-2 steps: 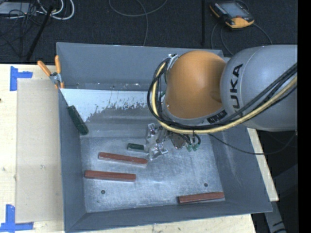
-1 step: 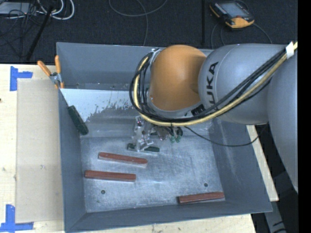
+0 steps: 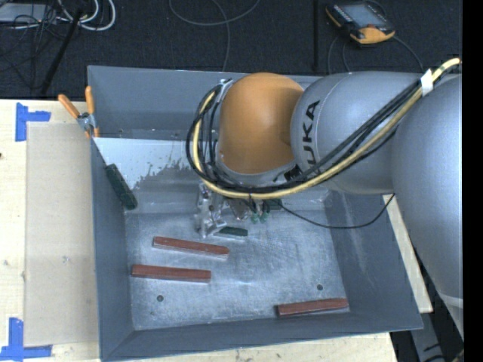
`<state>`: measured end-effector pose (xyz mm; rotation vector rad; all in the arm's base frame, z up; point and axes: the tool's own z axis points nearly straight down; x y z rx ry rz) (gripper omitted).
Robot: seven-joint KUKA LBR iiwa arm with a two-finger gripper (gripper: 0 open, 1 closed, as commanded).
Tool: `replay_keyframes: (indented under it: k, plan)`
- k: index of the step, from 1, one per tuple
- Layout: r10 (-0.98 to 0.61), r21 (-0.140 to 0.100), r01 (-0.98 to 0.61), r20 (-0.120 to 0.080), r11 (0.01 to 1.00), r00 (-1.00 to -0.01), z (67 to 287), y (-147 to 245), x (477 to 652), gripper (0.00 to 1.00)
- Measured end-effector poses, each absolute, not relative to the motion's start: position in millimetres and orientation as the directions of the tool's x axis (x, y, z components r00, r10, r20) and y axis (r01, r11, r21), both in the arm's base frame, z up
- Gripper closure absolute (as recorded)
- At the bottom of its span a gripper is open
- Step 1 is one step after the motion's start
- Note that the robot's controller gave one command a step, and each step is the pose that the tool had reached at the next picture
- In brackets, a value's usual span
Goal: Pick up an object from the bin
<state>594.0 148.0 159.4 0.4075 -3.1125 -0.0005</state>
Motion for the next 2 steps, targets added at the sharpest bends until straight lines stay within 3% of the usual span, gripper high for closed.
replay_keyframes:
  k: [1, 2]
  plan:
    - [-0.055, 0.011, -0.055, -0.028, 0.998, -0.998, 83.0, 122.6, 596.7, 0.0]
    - [-0.055, 0.004, -0.055, -0.018, 0.998, -0.998, 76.8, 119.5, 593.0, 1.0]
